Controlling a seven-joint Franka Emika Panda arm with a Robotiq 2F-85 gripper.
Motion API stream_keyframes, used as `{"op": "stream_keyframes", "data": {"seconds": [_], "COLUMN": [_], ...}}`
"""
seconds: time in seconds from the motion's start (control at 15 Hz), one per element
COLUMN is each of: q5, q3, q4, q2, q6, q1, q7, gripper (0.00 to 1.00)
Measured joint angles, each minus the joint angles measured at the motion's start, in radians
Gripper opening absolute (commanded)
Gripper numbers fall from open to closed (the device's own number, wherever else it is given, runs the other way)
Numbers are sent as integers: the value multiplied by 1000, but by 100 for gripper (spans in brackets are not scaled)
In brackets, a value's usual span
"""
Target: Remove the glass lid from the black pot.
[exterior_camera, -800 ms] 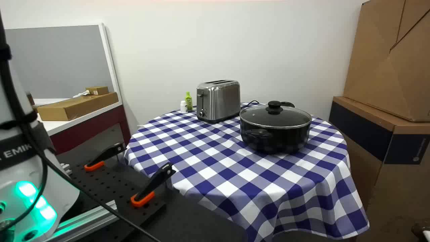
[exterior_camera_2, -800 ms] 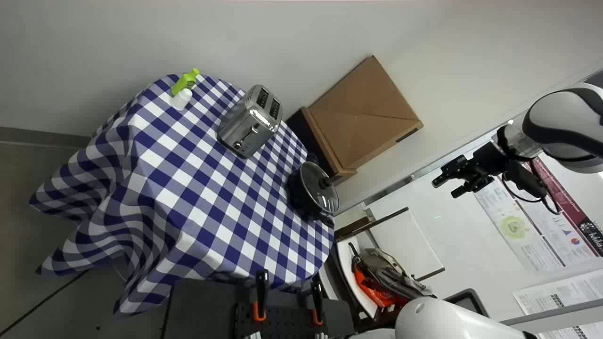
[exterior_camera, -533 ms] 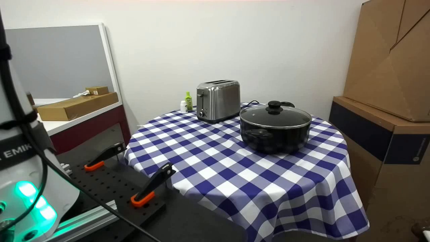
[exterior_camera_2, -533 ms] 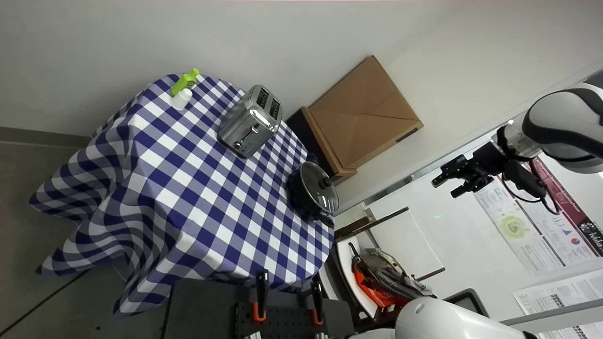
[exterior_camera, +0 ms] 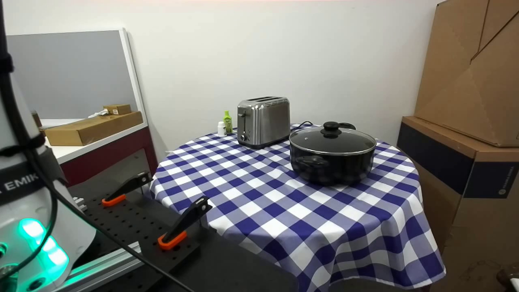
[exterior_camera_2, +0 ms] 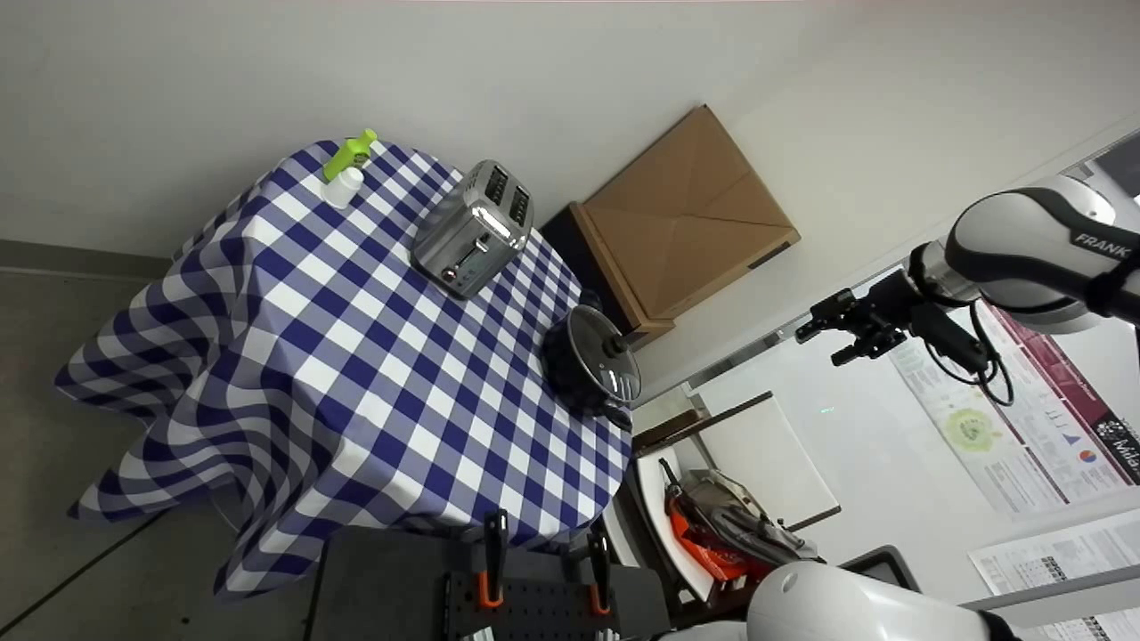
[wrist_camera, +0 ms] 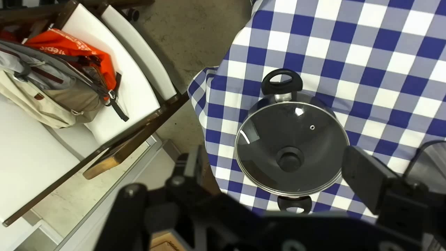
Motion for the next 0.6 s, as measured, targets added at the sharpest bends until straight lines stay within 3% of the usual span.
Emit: {"op": "stream_keyframes", "data": {"seconds": [0.6], "q5": [3], "q3": [-24], "q4": [31], "q2": [285], "q6": [275], "q1": [-24], "q7": [71], "gripper": [100]}}
